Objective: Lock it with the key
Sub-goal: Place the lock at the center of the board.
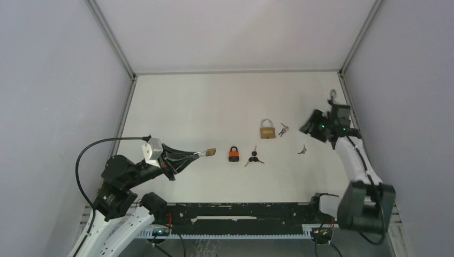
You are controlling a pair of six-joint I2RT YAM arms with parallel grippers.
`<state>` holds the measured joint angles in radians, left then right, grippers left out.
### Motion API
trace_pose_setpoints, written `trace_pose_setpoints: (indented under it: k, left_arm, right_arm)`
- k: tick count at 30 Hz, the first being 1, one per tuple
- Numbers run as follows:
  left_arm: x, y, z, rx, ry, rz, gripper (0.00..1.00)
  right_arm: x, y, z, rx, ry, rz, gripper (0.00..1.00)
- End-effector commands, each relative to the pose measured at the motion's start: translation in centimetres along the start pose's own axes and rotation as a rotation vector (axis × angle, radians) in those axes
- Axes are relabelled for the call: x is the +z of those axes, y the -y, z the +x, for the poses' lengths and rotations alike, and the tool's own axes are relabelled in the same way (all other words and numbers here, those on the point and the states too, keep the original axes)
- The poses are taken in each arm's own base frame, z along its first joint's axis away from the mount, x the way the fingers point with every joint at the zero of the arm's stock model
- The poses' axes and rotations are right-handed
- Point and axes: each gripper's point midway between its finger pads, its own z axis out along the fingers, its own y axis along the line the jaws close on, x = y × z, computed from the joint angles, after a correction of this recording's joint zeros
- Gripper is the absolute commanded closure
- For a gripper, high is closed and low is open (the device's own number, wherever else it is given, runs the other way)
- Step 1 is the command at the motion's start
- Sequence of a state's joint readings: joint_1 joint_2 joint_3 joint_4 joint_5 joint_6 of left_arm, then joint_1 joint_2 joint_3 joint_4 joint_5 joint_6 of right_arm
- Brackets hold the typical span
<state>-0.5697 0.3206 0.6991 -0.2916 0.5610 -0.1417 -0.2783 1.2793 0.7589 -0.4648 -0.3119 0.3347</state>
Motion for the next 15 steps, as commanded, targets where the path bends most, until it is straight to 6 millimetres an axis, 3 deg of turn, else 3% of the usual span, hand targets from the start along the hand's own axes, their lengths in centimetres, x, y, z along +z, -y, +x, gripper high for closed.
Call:
trace_pose_setpoints:
  k: [1, 2, 4, 5, 7, 10, 13, 15]
  left_arm:
    - [0.6, 0.1, -0.1, 0.032, 0.014, 0.037, 1.0]
    - [0.6, 0.2, 0.1, 0.039, 0.008, 0.044, 1.0]
    - [0.7, 0.5, 0.3, 0.063, 0.0, 0.07, 1.0]
    - [0.7, 0.8, 0.3, 0.079, -0.004, 0.092, 1.0]
    - [0.7, 1.0, 0.6, 0.104, -0.019, 0.115, 1.0]
    - [0.6, 1.3, 1.3, 0.129, -0.048, 0.135, 1.0]
    - [0.5, 1.6, 1.7, 0.153, -0.07, 0.16, 1.0]
    - [0.4, 1.7, 1.8, 0.156, -0.077, 0.164, 1.0]
  right_arm:
    - [-9.0, -16.3, 1.1, -0.701, 0.256, -0.415, 0.18]
    - [-11.8, -20.4, 4.1, -0.85, 0.271, -0.612, 0.03]
    - [-18.3, -26.0, 10.3, -1.095, 0.284, -1.004, 0.01]
    - [-21.5, -27.9, 12.9, -1.177, 0.295, -1.175, 0.01]
    - [-25.0, -29.8, 16.7, -1.283, 0.282, -1.35, 0.01]
    - [-26.4, -32.0, 20.7, -1.433, 0.213, -1.407, 0.02]
    - [-25.7, -33.4, 23.5, -1.545, 0.095, -1.381, 0.05]
    - [-24.8, -34.3, 24.3, -1.584, 0.03, -1.323, 0.1]
